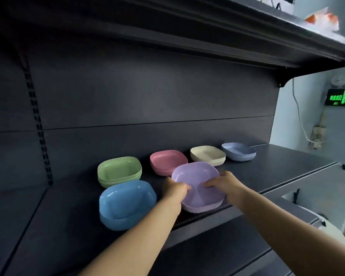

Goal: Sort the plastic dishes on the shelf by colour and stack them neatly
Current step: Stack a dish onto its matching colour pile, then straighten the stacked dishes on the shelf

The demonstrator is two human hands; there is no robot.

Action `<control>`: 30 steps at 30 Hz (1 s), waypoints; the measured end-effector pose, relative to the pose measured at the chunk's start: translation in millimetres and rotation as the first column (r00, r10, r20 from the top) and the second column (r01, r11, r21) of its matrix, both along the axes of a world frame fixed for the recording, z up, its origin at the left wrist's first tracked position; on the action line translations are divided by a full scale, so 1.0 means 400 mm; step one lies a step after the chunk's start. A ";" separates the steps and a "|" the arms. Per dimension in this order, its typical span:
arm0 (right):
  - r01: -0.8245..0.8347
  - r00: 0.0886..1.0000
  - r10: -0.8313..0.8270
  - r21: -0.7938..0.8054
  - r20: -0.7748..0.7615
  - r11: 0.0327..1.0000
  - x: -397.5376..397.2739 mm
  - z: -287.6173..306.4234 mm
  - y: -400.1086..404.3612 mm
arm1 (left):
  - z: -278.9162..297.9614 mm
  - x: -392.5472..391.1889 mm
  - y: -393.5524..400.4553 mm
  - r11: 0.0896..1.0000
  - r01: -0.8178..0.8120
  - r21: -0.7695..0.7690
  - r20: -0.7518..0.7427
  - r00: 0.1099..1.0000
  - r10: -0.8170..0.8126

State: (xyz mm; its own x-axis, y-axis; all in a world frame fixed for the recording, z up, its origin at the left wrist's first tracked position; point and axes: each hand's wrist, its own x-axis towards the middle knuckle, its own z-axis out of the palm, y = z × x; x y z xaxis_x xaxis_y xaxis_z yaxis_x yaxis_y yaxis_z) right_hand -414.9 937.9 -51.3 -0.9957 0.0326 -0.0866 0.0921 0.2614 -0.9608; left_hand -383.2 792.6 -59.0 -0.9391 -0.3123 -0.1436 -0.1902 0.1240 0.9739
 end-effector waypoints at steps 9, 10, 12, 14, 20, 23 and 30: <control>-0.244 0.966 0.237 0.059 0.107 0.968 -0.194 -0.075 -0.002 | -0.048 -0.097 0.016 0.966 -0.241 -0.098 0.081 0.965 0.249; -0.265 0.960 0.256 0.077 0.113 0.961 -0.201 -0.074 -0.002 | -0.046 -0.100 0.021 0.962 -0.250 -0.112 0.091 0.961 0.261; -0.297 0.950 0.282 0.109 0.133 0.949 -0.216 -0.069 -0.001 | -0.041 -0.105 0.026 0.956 -0.254 -0.146 0.114 0.956 0.272; -0.324 0.941 0.305 0.129 0.146 0.937 -0.227 -0.065 0.001 | -0.041 -0.110 0.026 0.955 -0.245 -0.168 0.133 0.954 0.268; -0.386 0.918 0.354 0.197 0.180 0.901 -0.240 -0.061 0.005 | -0.045 -0.110 0.027 0.948 -0.263 -0.181 0.146 0.946 0.290; -0.385 0.918 0.354 0.196 0.177 0.902 -0.242 -0.067 0.004 | -0.049 -0.110 0.022 0.949 -0.257 -0.184 0.158 0.945 0.287; -0.443 0.894 0.396 0.284 0.209 0.850 -0.228 -0.035 0.004 | -0.014 -0.101 0.009 0.930 -0.151 -0.334 0.208 0.951 0.229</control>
